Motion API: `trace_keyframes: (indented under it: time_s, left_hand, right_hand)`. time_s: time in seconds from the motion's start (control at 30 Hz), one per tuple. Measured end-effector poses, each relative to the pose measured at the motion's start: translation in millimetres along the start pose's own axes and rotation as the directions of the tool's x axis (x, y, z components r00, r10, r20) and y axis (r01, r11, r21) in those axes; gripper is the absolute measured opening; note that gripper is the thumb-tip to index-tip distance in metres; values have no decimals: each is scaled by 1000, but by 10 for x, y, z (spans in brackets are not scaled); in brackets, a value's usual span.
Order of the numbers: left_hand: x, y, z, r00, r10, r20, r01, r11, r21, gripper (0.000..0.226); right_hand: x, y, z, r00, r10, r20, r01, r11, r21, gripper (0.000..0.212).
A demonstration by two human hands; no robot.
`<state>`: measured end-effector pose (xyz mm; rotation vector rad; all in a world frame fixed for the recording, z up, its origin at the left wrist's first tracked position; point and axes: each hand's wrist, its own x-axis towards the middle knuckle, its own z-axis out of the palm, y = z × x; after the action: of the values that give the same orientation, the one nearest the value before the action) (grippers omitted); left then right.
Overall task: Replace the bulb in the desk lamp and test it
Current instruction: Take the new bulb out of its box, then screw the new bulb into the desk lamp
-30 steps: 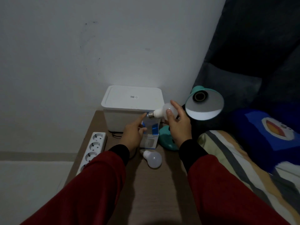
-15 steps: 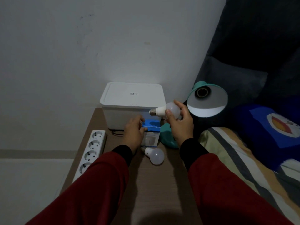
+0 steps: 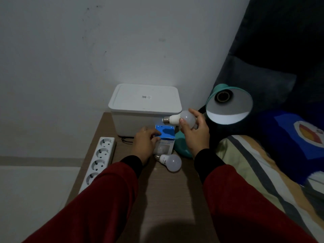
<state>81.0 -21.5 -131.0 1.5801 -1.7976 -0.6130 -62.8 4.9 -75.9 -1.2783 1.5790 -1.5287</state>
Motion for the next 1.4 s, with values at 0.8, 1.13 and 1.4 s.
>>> trace_keyframes:
  time_s: [0.8,1.13,1.4]
  left_hand:
    - [357,1575,-203,878,479,0,-479,877,-15,41]
    - [491,1756,-98,863,504,33,-500,863,-73,50]
    - [531,1789,-118,861,504,77,-501,864,-51,49]
  right_hand:
    - [-308,-403,-386,819,57,-572,39,987,154,68]
    - [83,-371,-558,903,86,-422,-96,995,-1,66]
    - [241,-478,-574,870,169,-464,-205,978,-30,67]
